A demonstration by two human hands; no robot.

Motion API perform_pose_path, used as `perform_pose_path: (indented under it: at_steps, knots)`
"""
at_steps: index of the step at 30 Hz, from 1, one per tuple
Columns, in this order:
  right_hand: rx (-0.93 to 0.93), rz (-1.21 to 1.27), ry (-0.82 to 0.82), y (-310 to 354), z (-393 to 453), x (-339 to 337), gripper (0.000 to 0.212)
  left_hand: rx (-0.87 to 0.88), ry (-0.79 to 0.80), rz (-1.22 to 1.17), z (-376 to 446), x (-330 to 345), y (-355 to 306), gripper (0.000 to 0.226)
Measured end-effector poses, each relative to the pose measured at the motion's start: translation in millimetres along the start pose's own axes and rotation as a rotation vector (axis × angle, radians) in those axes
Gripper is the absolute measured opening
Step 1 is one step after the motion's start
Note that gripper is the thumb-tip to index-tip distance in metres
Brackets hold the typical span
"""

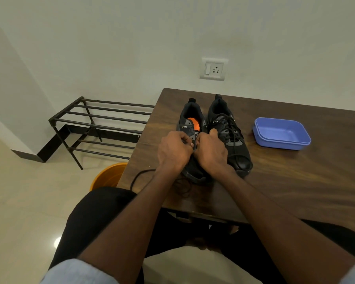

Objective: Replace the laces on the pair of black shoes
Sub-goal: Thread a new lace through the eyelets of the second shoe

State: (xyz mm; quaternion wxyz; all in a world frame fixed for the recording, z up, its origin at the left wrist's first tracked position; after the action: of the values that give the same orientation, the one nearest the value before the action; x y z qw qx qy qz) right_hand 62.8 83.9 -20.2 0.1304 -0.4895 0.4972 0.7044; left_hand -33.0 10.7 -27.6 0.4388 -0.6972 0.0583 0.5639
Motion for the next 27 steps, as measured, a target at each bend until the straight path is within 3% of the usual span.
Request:
perform_pose_path:
  at_steps: [4, 11, 16, 21, 27]
  knots:
    - [0.03, 0.011, -0.041, -1, 0, 4, 0.027, -0.003, -0.024, -0.002, 2, 0, 2, 0.005]
    - [0.018, 0.094, 0.004, -5, 5, -2, 0.009, 0.081, 0.03, 0.034, 14, 3, -3, 0.02]
    - [-0.017, -0.046, 0.065, -3, 5, -3, 0.016, 0.095, 0.003, 0.034, 10, 4, -3, 0.015]
    - [-0.007, -0.058, 0.003, 2, 0, -1, 0.013, 0.107, -0.024, 0.041, 4, 0, -3, 0.012]
    - [0.015, 0.128, 0.015, -2, 5, -6, 0.011, 0.141, -0.034, 0.043, 5, -6, -2, 0.011]
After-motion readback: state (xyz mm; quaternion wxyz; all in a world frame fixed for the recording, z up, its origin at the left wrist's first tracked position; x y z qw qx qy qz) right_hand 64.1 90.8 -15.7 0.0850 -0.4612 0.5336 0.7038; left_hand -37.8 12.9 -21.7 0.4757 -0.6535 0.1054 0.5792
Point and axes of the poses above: each hand's wrist, its own z-axis towards the middle knuckle, its own x-axis out of the palm, y = z × x, the point moved 3 cm from there along z, towards the middle knuckle, and after that the axes turned 15 degrees about z, right-handed, at the moved point
